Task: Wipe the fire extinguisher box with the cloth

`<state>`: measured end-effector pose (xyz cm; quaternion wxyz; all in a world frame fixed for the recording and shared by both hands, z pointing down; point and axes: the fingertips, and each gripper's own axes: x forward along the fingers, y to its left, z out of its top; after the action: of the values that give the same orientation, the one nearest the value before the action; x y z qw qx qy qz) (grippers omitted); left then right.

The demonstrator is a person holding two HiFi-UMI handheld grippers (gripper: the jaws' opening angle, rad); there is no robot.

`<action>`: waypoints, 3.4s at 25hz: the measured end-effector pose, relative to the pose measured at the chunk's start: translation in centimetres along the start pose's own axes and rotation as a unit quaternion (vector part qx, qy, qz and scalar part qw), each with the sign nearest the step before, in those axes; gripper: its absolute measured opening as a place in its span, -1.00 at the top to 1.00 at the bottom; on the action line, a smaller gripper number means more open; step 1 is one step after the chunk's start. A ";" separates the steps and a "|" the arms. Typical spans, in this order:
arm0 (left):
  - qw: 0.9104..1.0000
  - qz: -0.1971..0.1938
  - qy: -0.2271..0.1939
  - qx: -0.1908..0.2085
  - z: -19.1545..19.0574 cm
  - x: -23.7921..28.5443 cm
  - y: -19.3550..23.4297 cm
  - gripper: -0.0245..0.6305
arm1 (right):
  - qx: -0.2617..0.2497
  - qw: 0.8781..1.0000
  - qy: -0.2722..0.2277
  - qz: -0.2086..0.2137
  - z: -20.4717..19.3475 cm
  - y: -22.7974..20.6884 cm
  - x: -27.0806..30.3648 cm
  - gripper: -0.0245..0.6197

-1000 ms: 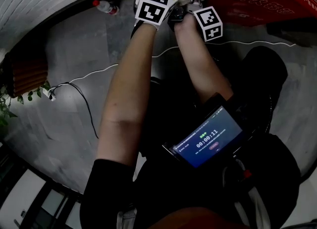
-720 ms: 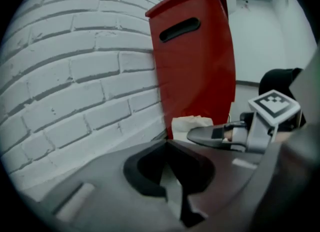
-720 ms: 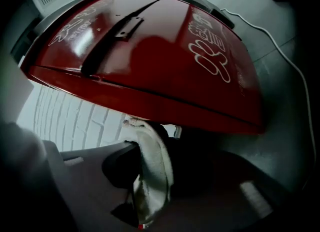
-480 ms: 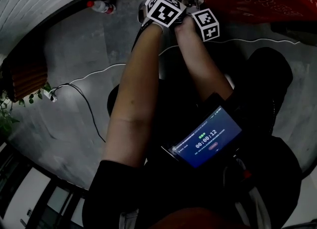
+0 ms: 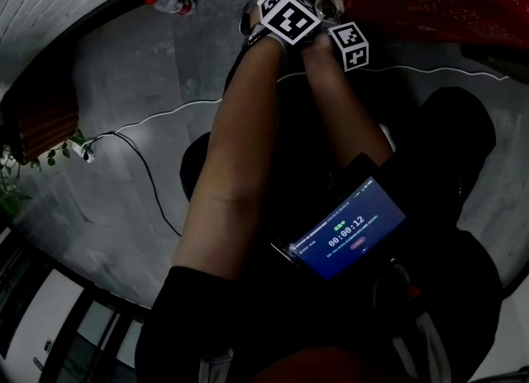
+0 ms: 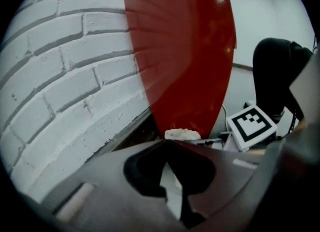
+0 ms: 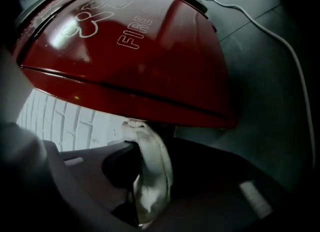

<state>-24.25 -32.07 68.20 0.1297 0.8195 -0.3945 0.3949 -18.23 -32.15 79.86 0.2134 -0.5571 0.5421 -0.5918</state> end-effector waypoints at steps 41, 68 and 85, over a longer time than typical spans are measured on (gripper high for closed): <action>0.977 0.153 -0.105 -0.100 9.0 -12.5 -4.3 0.92 | -0.412 0.859 0.104 0.287 4.3 19.2 -19.0 0.51; 0.907 0.183 -0.378 0.020 34.7 -36.2 -5.0 0.92 | -0.870 0.388 -0.090 0.290 20.0 50.2 -32.7 0.51; 0.932 0.258 -0.252 0.035 31.4 -29.6 4.7 0.92 | -0.976 0.079 0.039 0.201 13.2 49.0 -17.4 0.51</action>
<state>-21.80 -35.50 25.04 -0.1091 0.7661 -0.5978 0.2093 -18.67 -38.32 26.62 -0.4288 -0.1206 0.7404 0.5034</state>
